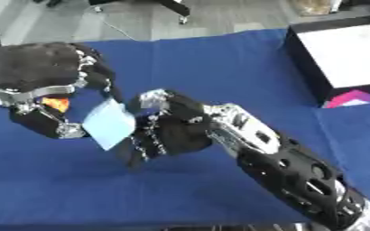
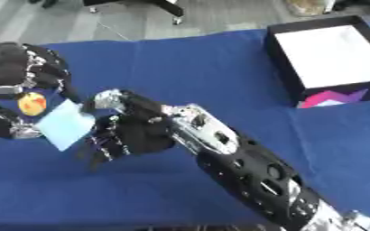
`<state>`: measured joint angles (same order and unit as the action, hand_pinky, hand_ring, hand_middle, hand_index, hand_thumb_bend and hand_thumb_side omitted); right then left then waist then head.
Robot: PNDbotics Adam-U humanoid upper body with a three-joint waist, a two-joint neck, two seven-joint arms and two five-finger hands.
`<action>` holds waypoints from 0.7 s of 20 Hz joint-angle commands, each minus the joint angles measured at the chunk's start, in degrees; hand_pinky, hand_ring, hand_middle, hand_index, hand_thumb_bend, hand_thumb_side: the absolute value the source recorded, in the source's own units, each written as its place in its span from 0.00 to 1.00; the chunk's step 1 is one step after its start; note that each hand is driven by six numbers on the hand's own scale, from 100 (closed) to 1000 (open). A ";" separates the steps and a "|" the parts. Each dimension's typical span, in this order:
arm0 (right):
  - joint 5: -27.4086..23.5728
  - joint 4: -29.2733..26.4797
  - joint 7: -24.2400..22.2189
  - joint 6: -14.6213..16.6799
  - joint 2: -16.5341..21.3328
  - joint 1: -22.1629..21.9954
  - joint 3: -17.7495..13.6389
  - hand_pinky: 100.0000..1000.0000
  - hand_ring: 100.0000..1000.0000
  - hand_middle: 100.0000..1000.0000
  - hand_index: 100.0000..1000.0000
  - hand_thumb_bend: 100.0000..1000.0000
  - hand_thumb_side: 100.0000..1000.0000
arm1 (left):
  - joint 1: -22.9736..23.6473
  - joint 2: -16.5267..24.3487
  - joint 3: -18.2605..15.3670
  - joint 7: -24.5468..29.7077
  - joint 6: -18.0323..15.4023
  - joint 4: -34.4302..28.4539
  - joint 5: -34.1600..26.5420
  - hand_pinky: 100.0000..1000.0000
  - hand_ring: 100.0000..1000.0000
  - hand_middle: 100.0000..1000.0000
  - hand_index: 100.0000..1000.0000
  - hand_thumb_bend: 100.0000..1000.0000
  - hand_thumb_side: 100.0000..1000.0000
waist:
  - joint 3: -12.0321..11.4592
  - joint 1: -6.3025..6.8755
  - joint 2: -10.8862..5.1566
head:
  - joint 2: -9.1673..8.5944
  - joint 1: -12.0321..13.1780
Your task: Pick up the objects with one hand, pass them to the other hand, and then place them into the box on the other side of the table.
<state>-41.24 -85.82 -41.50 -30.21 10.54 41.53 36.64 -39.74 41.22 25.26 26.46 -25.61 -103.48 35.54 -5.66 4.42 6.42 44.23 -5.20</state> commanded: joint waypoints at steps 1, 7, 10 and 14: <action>-1.16 -1.98 -10.47 -11.45 -0.57 1.52 0.02 1.00 0.58 0.66 1.00 0.31 1.00 | -0.67 0.39 -0.18 -1.38 -0.06 -0.16 0.90 0.77 0.56 0.44 0.63 0.28 0.00 | -0.12 -0.10 -1.04 | -0.11 -0.16; -0.50 -2.36 -10.47 -11.66 -0.37 1.57 0.05 1.00 0.57 0.65 1.00 0.26 1.00 | -0.94 0.22 0.04 -1.44 0.13 -0.67 0.90 0.77 0.56 0.44 0.63 0.29 0.01 | -0.18 -0.15 -1.07 | -0.14 -0.26; 0.80 -2.30 -10.47 -11.08 -0.19 1.51 0.24 1.00 0.57 0.65 1.00 0.23 1.00 | -1.12 0.23 0.12 -0.95 0.18 -0.79 0.66 0.77 0.56 0.44 0.63 0.29 0.01 | -0.26 -0.13 -1.09 | -0.26 -0.28; 2.73 -1.80 -10.47 -10.19 -0.19 1.39 0.61 1.00 0.57 0.65 1.00 0.20 1.00 | -1.41 0.25 0.23 0.17 0.13 -1.02 0.19 0.77 0.56 0.44 0.63 0.29 0.01 | -0.35 -0.12 -1.15 | -0.35 -0.51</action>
<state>-39.08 -86.51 -41.37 -30.34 10.53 41.84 37.38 -39.94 40.72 25.73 26.26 -25.47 -103.76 35.96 -5.92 4.27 6.40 44.23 -5.55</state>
